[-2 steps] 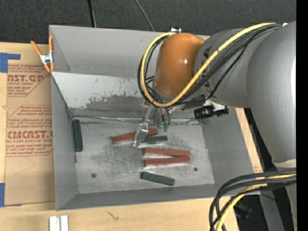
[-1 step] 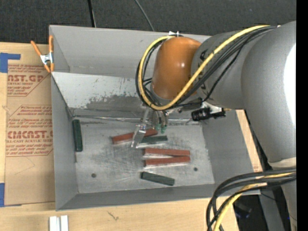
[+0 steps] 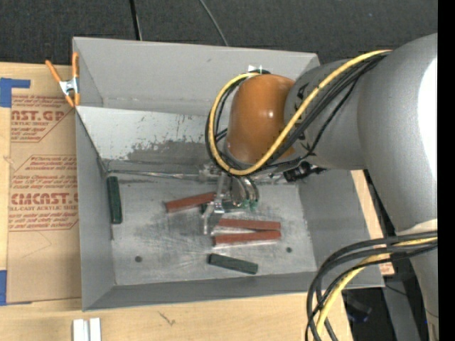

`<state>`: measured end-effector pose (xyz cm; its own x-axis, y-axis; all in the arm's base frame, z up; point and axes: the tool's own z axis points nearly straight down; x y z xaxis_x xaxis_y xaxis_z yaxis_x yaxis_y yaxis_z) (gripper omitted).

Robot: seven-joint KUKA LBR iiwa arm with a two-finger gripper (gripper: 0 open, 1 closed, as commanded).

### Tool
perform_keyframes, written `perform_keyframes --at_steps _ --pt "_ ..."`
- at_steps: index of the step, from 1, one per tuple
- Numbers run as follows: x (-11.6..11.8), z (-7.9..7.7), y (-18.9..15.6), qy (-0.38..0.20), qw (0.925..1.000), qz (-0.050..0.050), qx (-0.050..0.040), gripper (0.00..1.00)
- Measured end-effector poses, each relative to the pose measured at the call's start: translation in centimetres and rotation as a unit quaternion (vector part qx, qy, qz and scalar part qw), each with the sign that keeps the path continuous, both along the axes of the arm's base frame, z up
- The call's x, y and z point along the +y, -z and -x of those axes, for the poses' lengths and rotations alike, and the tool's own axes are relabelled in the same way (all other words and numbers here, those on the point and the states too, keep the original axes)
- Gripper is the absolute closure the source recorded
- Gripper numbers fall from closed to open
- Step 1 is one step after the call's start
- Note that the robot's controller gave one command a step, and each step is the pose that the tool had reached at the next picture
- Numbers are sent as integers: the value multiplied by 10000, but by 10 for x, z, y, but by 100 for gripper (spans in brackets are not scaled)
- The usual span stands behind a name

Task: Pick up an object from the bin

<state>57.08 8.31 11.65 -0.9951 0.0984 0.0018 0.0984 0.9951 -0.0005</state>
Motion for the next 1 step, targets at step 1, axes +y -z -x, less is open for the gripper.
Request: perform_keyframes --at_steps 1 --pt "-33 -7 43 -1314 9913 -12 24 100"
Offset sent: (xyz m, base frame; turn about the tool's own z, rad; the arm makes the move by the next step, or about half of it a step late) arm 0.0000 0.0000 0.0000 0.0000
